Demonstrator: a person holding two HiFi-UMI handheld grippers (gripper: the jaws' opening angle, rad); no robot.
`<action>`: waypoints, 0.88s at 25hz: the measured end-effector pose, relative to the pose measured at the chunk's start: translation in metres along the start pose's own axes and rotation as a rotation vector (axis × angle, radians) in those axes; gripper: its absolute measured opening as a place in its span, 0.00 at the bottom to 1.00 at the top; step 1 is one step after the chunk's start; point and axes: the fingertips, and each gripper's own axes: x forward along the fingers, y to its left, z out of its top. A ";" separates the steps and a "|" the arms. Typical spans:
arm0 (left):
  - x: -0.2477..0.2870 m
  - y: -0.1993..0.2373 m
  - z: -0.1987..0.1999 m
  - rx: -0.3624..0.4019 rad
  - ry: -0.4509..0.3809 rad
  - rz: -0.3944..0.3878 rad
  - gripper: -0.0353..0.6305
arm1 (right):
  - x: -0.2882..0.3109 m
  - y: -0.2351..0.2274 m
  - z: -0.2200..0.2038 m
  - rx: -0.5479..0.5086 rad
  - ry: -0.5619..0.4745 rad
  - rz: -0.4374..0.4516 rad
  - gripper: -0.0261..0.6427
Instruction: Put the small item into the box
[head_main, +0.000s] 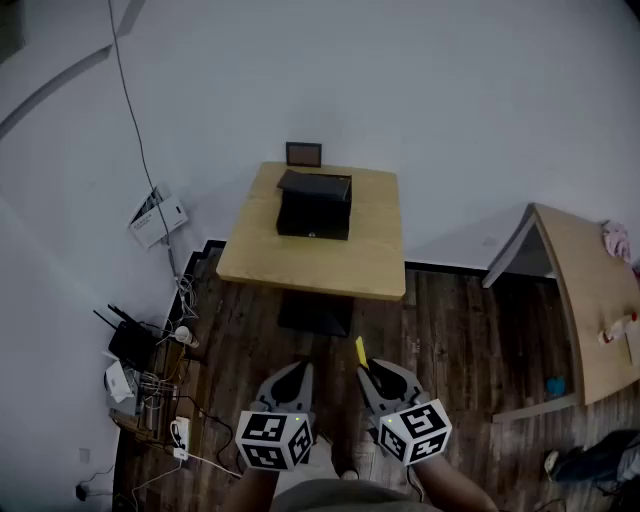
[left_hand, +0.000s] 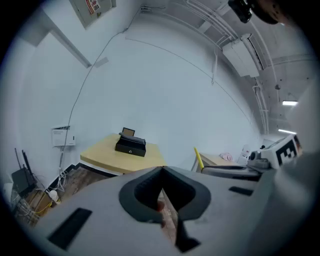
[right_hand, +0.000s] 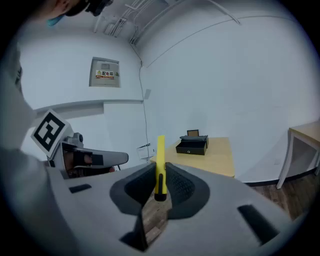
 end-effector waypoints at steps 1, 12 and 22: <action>-0.013 -0.013 -0.012 -0.001 0.004 0.003 0.06 | -0.017 0.007 -0.007 -0.007 0.002 0.008 0.12; -0.104 -0.081 -0.058 -0.008 -0.015 0.042 0.06 | -0.122 0.045 -0.031 -0.009 -0.026 0.013 0.12; -0.107 -0.098 -0.057 0.007 -0.017 0.033 0.06 | -0.144 0.042 -0.022 0.074 -0.100 0.034 0.12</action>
